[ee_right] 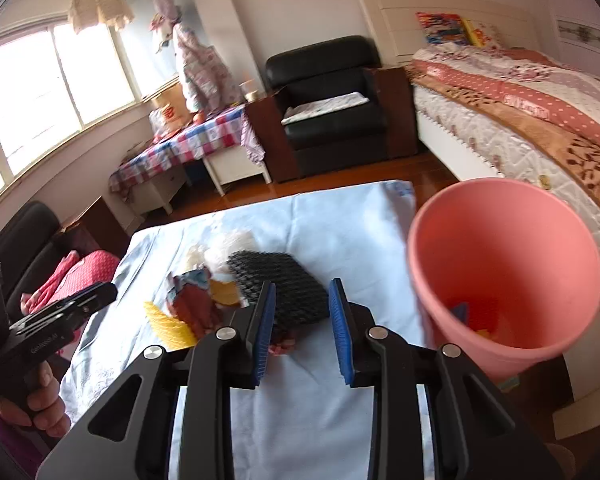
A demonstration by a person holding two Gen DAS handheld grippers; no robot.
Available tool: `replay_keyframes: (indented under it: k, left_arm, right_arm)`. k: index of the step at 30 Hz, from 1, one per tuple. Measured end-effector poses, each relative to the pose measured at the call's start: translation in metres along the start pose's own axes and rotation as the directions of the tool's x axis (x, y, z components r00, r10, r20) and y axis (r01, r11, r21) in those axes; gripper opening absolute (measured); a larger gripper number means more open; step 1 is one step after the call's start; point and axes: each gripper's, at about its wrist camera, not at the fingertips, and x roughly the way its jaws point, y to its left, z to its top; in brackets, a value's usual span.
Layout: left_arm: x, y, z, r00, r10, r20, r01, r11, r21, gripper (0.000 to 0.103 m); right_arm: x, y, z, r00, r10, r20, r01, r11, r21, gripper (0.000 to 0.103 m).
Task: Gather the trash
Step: 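Move both open tools back to the remaining trash on the table, then grasp the crumpled paper wrapper with the left tool while the right tool grasps the black mesh sleeve, then lift both held items and carry them over the pink bucket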
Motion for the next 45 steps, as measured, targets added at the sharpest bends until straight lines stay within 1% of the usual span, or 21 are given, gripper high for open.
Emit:
replay_keyframes:
  k: [5, 7, 11, 15, 18, 21, 23, 25, 27, 29, 30, 31, 35, 40, 45]
  left_arm:
    - [0.004, -0.007, 0.004, 1.000, -0.029, -0.006, 0.029, 1.000, -0.002, 0.034]
    - [0.013, -0.013, 0.007, 0.998, -0.048, -0.026, 0.048, 0.999, -0.009, 0.034]
    - [0.033, -0.029, 0.010, 0.998, -0.034, -0.049, 0.035, 0.999, 0.009, 0.034]
    - [0.054, -0.040, 0.012, 0.996, -0.022, -0.084, 0.025, 0.999, 0.034, 0.034]
    - [0.068, -0.042, 0.010, 0.994, -0.002, -0.113, 0.007, 0.999, 0.042, 0.034]
    - [0.073, -0.041, 0.006, 0.992, 0.017, -0.121, -0.011, 0.999, 0.053, 0.034]
    - [0.073, -0.037, 0.005, 0.992, 0.012, -0.125, -0.006, 0.999, 0.049, 0.031]
    - [0.072, -0.035, 0.004, 0.992, 0.008, -0.125, -0.002, 0.999, 0.048, 0.022]
    - [0.069, -0.033, 0.004, 0.993, 0.000, -0.121, 0.006, 0.999, 0.046, 0.018]
    - [0.064, -0.030, 0.003, 0.994, -0.003, -0.112, 0.008, 0.999, 0.042, 0.018]
    - [0.060, -0.028, 0.004, 0.994, -0.006, -0.107, 0.010, 0.999, 0.036, 0.017]
    - [0.058, -0.027, 0.004, 0.994, -0.011, -0.105, 0.014, 0.999, 0.029, 0.017]
    - [0.044, -0.023, 0.007, 0.996, -0.028, -0.085, 0.028, 1.000, 0.001, 0.017]
    - [0.025, -0.023, 0.012, 0.998, -0.045, -0.048, 0.045, 0.999, -0.006, 0.017]
    - [0.010, -0.031, 0.017, 0.997, -0.076, -0.021, 0.076, 0.997, -0.011, 0.017]
  right_arm:
    - [0.021, 0.020, 0.003, 0.998, 0.040, -0.039, -0.041, 0.998, -0.040, 0.028]
    - [0.028, 0.028, 0.005, 0.997, 0.056, -0.052, -0.059, 0.997, -0.055, 0.028]
    - [0.039, 0.037, 0.005, 0.995, 0.065, -0.077, -0.072, 0.994, -0.082, 0.028]
    - [0.049, 0.039, 0.006, 0.992, 0.077, -0.103, -0.086, 0.993, -0.081, 0.028]
    - [0.056, 0.040, 0.004, 0.991, 0.067, -0.118, -0.077, 0.994, -0.083, 0.028]
    - [0.061, 0.038, 0.003, 0.991, 0.043, -0.126, -0.054, 0.995, -0.089, 0.028]
    - [0.064, 0.035, 0.001, 0.991, 0.029, -0.129, -0.041, 0.995, -0.090, 0.028]
    - [0.069, 0.033, 0.001, 0.991, 0.015, -0.136, -0.027, 0.996, -0.085, 0.028]
    - [0.070, 0.030, -0.001, 0.990, 0.012, -0.143, -0.024, 0.996, -0.083, 0.028]
    - [0.070, 0.027, -0.004, 0.988, 0.011, -0.152, -0.024, 0.997, -0.080, 0.028]
    - [0.069, 0.026, -0.005, 0.988, 0.022, -0.156, -0.033, 0.997, -0.072, 0.024]
    - [0.069, 0.026, -0.004, 0.987, 0.028, -0.158, -0.039, 0.997, -0.071, 0.016]
    - [0.058, 0.025, -0.004, 0.989, 0.056, -0.135, -0.065, 0.996, -0.058, 0.013]
    - [0.033, 0.022, 0.002, 0.992, 0.102, -0.076, -0.105, 0.994, -0.028, 0.011]
    - [0.008, 0.012, 0.009, 0.992, 0.126, -0.016, -0.126, 0.992, 0.013, 0.011]
